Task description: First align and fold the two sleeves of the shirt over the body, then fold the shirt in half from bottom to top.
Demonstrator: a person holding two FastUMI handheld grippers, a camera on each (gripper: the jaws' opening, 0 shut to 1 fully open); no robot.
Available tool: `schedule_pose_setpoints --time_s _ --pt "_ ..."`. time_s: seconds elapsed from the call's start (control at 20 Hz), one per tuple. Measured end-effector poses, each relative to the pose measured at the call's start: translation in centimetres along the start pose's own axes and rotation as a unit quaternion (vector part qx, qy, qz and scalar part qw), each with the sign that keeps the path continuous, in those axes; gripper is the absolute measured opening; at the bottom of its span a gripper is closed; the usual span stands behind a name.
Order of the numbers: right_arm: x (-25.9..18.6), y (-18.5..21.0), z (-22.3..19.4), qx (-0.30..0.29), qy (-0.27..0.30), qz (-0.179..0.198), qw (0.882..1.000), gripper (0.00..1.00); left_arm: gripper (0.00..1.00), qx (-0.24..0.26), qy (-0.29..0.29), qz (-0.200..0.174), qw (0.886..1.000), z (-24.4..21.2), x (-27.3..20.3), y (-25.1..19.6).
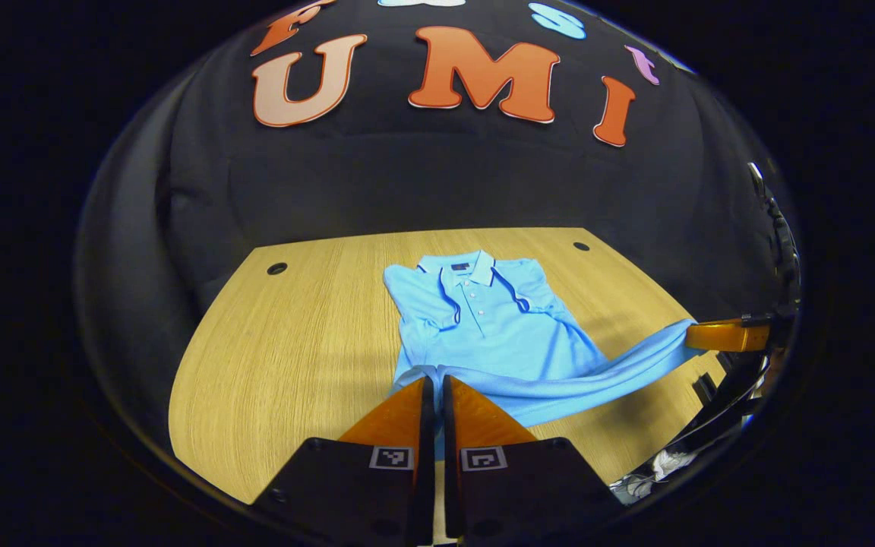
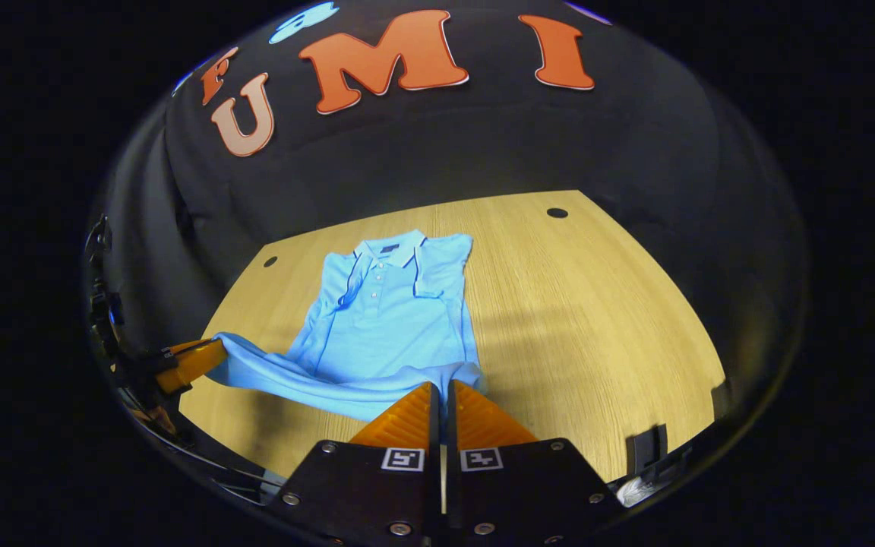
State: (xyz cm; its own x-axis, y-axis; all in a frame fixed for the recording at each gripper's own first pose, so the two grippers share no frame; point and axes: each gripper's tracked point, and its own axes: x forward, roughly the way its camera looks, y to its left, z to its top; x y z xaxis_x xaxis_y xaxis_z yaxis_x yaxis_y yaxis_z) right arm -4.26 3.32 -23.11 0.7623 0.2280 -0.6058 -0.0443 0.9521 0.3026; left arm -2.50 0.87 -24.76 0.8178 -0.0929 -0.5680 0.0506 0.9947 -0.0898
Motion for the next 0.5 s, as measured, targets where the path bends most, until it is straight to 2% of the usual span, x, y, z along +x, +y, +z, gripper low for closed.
schedule_pose_setpoints --time_s 0.5 --pt "3.8 -0.1 8.8 0.0 -0.027 -0.008 1.0 0.03 0.09 0.002 -0.04 -0.008 0.999 9.7 6.4 1.8"
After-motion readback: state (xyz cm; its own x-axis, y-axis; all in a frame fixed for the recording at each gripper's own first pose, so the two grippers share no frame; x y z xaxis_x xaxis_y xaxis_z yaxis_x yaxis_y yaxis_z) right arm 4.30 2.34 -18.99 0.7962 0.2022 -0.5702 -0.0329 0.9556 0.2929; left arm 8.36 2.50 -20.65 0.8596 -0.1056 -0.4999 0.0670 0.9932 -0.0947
